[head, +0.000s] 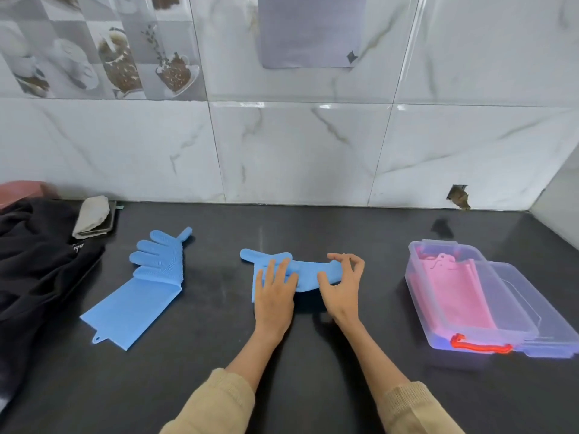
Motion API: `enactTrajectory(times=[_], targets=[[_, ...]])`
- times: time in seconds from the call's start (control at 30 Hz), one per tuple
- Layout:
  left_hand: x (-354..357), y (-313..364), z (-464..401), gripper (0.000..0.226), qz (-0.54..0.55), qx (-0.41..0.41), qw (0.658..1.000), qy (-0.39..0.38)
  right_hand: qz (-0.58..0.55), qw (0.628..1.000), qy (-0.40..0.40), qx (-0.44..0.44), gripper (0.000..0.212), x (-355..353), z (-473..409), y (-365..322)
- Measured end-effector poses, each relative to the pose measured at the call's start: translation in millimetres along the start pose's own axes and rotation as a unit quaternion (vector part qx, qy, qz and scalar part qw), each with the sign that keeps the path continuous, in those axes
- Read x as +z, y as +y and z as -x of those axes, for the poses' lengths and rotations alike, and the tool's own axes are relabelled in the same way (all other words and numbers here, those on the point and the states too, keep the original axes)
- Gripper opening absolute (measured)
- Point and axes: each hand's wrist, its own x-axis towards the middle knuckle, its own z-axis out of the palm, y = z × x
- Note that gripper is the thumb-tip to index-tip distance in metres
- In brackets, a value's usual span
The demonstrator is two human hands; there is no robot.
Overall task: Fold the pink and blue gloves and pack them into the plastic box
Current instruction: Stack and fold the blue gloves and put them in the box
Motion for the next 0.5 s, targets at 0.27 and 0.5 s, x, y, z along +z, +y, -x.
enactTrajectory(times=[0.27,0.5], targets=[[6,-26,11,0.073,0.021,-0.094,0.995,-0.001,0.070,0.881,-0.230,0.408,0.043,-40,-18,-11],[-11,-58,-10,0.076,0.155,-0.037,0.987,-0.023,0.382,0.724,-0.478,0.320,0.039,-61,-22,-58]])
